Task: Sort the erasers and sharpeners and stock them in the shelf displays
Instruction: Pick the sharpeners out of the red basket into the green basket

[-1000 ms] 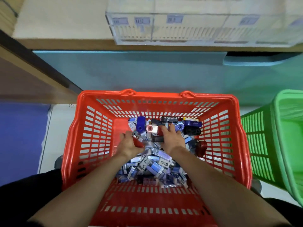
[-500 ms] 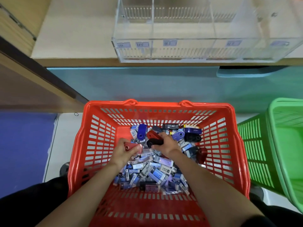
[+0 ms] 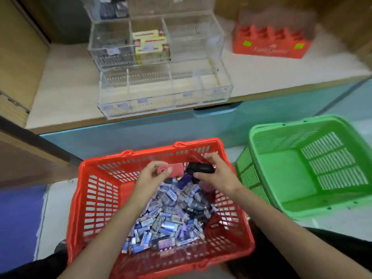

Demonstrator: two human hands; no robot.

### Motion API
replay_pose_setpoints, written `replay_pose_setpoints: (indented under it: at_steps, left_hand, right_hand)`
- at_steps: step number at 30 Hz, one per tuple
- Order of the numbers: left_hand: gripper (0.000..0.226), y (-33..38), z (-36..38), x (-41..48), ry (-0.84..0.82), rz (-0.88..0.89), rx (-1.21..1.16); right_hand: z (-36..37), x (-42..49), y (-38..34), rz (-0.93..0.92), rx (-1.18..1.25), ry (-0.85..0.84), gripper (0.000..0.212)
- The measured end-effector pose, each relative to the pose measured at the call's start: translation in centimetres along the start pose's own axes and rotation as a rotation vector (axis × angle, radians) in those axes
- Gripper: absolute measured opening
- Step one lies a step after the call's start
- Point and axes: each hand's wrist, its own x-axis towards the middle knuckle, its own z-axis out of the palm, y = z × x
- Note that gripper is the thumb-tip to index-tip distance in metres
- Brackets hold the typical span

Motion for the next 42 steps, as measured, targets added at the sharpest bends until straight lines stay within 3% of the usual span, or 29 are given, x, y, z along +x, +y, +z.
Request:
replay_pose_setpoints:
  at_steps: [5,12,14,18,21,24,29,32,36,42]
  left_hand:
    - [0.026,7.0,8.7,0.7,-0.166,0.164,-0.003]
    - [0.028,8.7,23.0,2.3,-0.338,0.200,0.216]
    - [0.020,7.4,25.6,3.2,-0.356,0.308,0.472]
    - [0.034,5.3,27.5,4.2,-0.427,0.588,1.271]
    - [0.030,4.7,26.8,5.1,-0.418,0.720,1.528]
    - [0.021,4.1,25.6,6.1,-0.364,0.613,1.587]
    - [0.026,3.4,27.1,7.8,-0.327,0.381,1.697]
    - [0.017,1.4,30.9,9.0,-0.329,0.227,1.403]
    - [0.024,-2.6,33.7,11.7,-0.260,-0.284,0.803]
    - [0.040,-6.8,34.0,13.3,-0.212,-0.510,0.642]
  right_hand:
    - [-13.0,-3.6,-2.2,0.071,0.059,0.132,0.042]
    - [-23.7,-6.4,6.5,0.419,-0.007,0.206,0.047]
    - [-23.6,-5.7,9.8,0.494,-0.033,0.196,0.051]
    - [-21.9,-3.7,14.1,0.582,-0.064,0.145,0.057]
    - [-20.9,-2.1,15.4,0.565,-0.076,0.103,0.056]
    - [-20.4,-0.6,15.9,0.539,-0.067,0.103,0.055]
    - [-19.7,2.0,17.2,0.562,-0.097,0.093,0.051]
    - [-19.2,3.8,18.9,0.584,-0.137,0.090,0.050]
    - [-19.3,5.8,21.9,0.676,-0.109,0.104,0.050]
    - [-18.2,7.6,25.3,0.777,0.087,0.133,0.057]
